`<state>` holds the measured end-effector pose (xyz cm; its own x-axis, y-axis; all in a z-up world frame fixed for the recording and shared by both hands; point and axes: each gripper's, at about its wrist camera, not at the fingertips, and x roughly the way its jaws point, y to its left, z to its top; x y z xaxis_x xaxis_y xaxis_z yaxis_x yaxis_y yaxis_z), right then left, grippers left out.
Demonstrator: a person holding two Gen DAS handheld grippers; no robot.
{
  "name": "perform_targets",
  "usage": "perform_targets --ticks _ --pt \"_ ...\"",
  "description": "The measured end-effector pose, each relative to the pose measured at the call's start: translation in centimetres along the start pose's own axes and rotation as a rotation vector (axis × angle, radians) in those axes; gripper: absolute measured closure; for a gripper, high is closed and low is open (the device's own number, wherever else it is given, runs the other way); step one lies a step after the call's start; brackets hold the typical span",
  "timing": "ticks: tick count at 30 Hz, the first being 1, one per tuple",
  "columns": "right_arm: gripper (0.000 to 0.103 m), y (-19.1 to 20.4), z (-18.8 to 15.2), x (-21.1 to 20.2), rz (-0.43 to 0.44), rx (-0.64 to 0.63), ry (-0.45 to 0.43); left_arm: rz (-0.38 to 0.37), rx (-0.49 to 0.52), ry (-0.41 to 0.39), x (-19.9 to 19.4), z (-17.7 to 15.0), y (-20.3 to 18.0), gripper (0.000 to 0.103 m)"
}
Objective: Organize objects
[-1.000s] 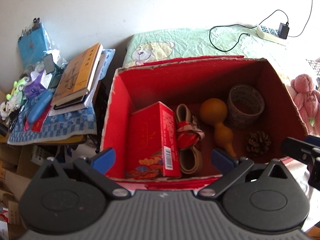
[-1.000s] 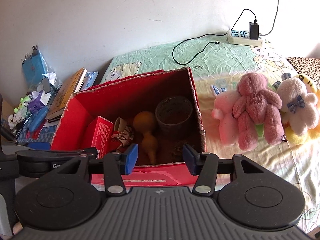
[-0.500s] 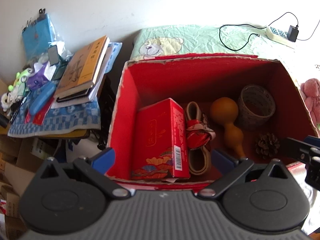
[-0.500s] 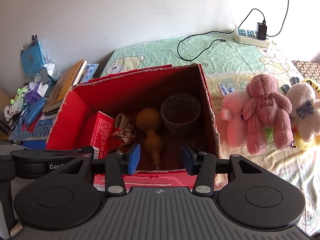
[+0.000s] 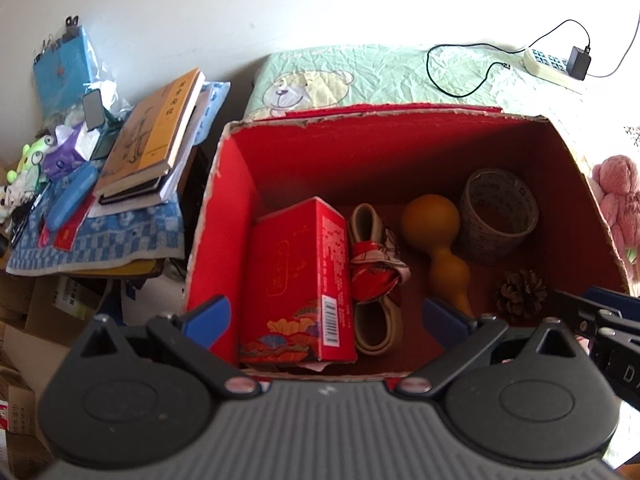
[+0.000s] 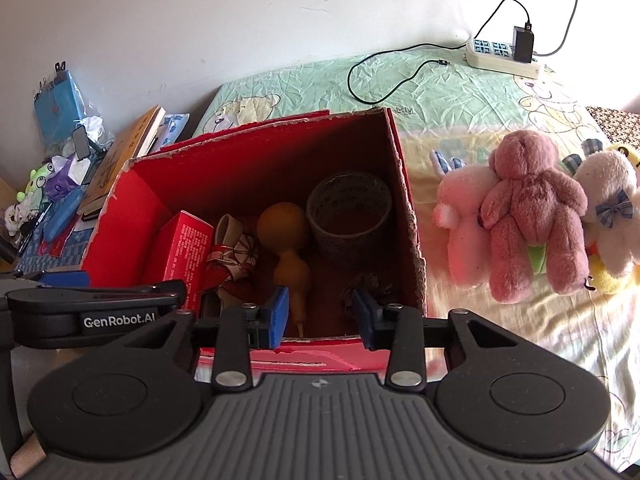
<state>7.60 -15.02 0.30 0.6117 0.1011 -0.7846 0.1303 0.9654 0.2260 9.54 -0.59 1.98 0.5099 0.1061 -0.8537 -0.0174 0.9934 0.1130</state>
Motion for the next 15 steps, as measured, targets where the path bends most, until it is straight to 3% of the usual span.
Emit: perform_targets --ticks 15 --pt "0.069 -0.8 1.0 1.7 -0.023 0.042 -0.014 0.005 0.051 0.021 2.0 1.4 -1.0 0.001"
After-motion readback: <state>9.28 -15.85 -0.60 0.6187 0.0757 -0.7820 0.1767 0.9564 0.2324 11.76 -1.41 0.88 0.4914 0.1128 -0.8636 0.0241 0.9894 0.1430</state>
